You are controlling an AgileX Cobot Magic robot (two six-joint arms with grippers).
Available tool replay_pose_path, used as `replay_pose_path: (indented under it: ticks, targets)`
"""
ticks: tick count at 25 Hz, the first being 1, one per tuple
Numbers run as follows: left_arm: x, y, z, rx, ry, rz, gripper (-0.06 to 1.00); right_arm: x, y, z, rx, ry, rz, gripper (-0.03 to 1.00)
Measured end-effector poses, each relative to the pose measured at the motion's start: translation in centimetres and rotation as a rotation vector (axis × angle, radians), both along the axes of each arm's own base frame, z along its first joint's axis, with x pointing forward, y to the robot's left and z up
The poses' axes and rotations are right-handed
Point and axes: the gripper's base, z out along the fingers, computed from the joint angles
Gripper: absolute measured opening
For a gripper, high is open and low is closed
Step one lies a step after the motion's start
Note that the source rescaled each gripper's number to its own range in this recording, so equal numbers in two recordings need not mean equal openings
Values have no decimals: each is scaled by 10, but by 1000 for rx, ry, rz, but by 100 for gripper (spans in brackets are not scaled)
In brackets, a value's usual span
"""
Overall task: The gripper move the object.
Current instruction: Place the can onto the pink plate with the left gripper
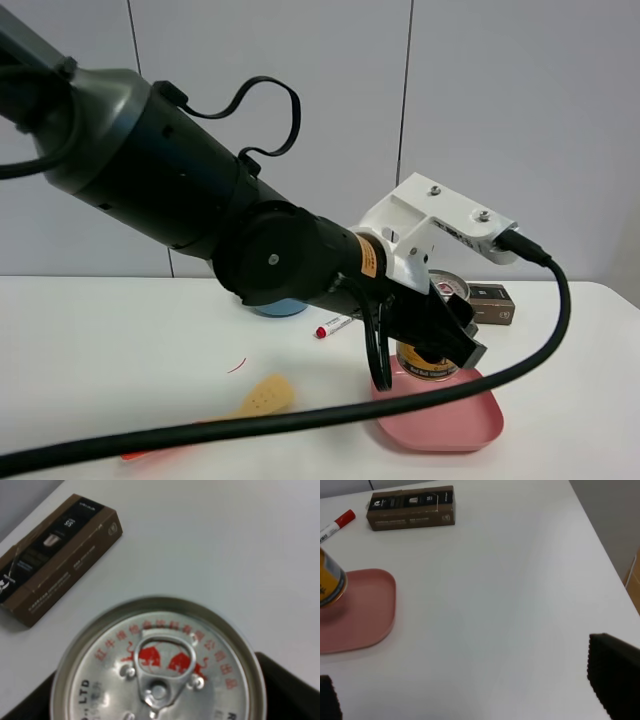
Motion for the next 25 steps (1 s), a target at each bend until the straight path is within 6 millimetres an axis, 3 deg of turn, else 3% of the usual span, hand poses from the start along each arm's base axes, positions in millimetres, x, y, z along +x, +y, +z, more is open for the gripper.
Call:
replay_pose_path:
  ticks: [12,25]
  targets:
    - [4,-5,-42,74,54,-3,1,0,0,0,0,0,0,100]
    - [5,-7,-58,78,61,-6,1,0,0,0,0,0,0,100]
